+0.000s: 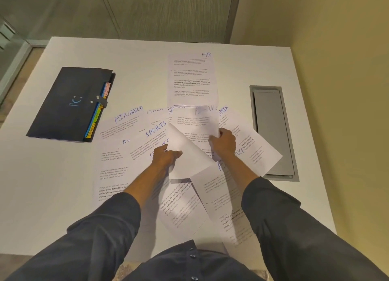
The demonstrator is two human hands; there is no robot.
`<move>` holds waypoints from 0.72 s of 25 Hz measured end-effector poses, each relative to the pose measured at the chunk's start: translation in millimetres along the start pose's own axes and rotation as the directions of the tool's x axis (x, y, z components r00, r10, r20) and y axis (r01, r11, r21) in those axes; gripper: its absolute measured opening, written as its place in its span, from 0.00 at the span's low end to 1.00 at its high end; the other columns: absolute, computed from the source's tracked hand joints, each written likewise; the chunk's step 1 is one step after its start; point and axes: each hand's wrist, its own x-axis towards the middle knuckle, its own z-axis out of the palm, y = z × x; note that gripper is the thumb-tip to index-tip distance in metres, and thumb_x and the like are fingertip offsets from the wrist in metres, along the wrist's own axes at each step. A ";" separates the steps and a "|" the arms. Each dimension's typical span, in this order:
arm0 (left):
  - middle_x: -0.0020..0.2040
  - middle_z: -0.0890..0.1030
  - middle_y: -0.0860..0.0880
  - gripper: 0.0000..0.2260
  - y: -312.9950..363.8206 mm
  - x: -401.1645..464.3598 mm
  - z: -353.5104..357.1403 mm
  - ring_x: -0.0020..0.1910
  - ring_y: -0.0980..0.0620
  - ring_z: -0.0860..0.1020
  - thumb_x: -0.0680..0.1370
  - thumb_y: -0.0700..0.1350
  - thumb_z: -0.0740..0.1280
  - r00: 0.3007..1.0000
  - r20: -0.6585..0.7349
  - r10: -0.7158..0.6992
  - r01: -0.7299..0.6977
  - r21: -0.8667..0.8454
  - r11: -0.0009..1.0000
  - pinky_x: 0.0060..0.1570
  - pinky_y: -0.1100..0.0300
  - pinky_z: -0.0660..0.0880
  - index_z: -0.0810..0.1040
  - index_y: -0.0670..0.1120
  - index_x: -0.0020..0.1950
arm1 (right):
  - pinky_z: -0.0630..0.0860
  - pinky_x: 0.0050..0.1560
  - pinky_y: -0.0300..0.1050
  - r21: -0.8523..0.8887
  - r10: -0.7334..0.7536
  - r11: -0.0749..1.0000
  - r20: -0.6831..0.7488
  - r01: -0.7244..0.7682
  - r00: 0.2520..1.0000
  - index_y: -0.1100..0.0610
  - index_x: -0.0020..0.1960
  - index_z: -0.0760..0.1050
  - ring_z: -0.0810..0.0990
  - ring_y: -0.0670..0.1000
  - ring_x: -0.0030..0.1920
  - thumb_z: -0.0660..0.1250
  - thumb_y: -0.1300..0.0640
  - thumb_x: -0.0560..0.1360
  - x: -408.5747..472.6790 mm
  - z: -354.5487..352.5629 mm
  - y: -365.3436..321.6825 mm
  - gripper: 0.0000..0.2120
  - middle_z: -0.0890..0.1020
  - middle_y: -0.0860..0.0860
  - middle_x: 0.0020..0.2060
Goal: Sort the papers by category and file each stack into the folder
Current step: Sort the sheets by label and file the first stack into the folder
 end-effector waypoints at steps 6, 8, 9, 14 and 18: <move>0.47 0.80 0.42 0.05 8.6 -4.8 5.2 0.46 0.45 0.78 0.76 0.40 0.68 0.999 -0.011 0.038 -0.038 -0.012 0.999 0.40 0.65 0.74 0.77 0.38 0.50 | 0.75 0.55 0.52 -0.228 -0.549 0.797 0.115 0.560 0.828 0.56 0.55 0.81 0.81 0.54 0.51 0.67 0.58 0.75 -34.2 -1.1 1.0 0.10 0.83 0.51 0.55; 0.39 0.80 0.45 0.09 18.7 -12.6 8.2 0.37 0.48 0.78 0.81 0.46 0.61 0.997 0.006 0.076 -0.075 -0.079 0.994 0.30 0.68 0.74 0.76 0.44 0.44 | 0.70 0.62 0.52 -0.341 -0.612 0.665 0.262 0.664 0.747 0.56 0.59 0.79 0.79 0.55 0.58 0.66 0.59 0.75 -43.1 2.4 5.5 0.13 0.79 0.53 0.64; 0.43 0.82 0.45 0.13 22.2 -11.7 7.7 0.41 0.48 0.80 0.81 0.53 0.59 0.996 0.039 0.080 -0.074 -0.139 0.988 0.36 0.64 0.78 0.78 0.46 0.49 | 0.67 0.64 0.52 -0.361 -0.615 0.625 0.319 0.692 0.722 0.55 0.60 0.77 0.77 0.55 0.61 0.64 0.57 0.75 -47.6 3.7 7.1 0.14 0.76 0.53 0.67; 0.45 0.78 0.43 0.12 32.7 -3.8 -0.1 0.39 0.46 0.77 0.78 0.54 0.62 0.995 0.059 0.082 -0.078 -0.062 0.995 0.44 0.56 0.73 0.75 0.46 0.45 | 0.70 0.58 0.54 -0.294 -0.622 0.588 0.432 0.754 0.654 0.54 0.56 0.74 0.78 0.52 0.48 0.57 0.40 0.78 -62.2 3.3 9.4 0.19 0.81 0.49 0.51; 0.38 0.72 0.45 0.07 32.7 -4.4 -6.0 0.33 0.47 0.71 0.75 0.48 0.59 0.999 0.030 0.017 -0.015 -0.072 0.997 0.35 0.58 0.67 0.70 0.45 0.43 | 0.68 0.60 0.51 -0.281 -0.597 0.615 0.445 0.737 0.668 0.54 0.59 0.75 0.79 0.51 0.52 0.57 0.34 0.75 -60.9 -3.1 4.8 0.26 0.82 0.48 0.54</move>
